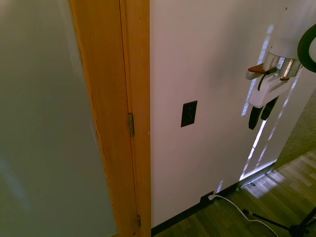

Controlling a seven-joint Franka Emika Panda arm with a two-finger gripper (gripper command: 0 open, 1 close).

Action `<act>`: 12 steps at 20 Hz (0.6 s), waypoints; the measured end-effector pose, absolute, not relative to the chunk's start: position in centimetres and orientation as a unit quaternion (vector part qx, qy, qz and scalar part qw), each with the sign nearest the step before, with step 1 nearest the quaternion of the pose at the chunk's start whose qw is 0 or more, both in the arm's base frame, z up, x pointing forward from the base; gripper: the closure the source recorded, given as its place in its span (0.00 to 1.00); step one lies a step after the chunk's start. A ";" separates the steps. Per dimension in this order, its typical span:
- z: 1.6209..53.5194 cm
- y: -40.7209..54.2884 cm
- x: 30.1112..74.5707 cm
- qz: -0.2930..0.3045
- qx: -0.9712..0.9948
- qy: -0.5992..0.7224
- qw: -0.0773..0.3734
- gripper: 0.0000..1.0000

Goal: Turn on the light

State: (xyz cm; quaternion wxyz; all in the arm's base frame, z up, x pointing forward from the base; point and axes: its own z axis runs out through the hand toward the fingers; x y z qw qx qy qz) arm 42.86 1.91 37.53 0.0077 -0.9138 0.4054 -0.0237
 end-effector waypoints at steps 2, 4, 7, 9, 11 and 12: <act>37.4 2.0 42.9 -0.023 -0.914 0.406 0.007 0.00; 37.6 2.7 43.7 -0.042 -0.913 0.406 0.017 0.00; 37.4 4.9 46.0 -0.065 -0.913 0.401 0.030 0.00; 37.1 5.9 47.9 -0.074 -0.911 0.405 0.032 0.00; 36.4 6.3 50.4 -0.094 -0.904 0.417 0.028 0.00; 35.6 6.6 51.7 -0.104 -0.900 0.423 0.024 0.00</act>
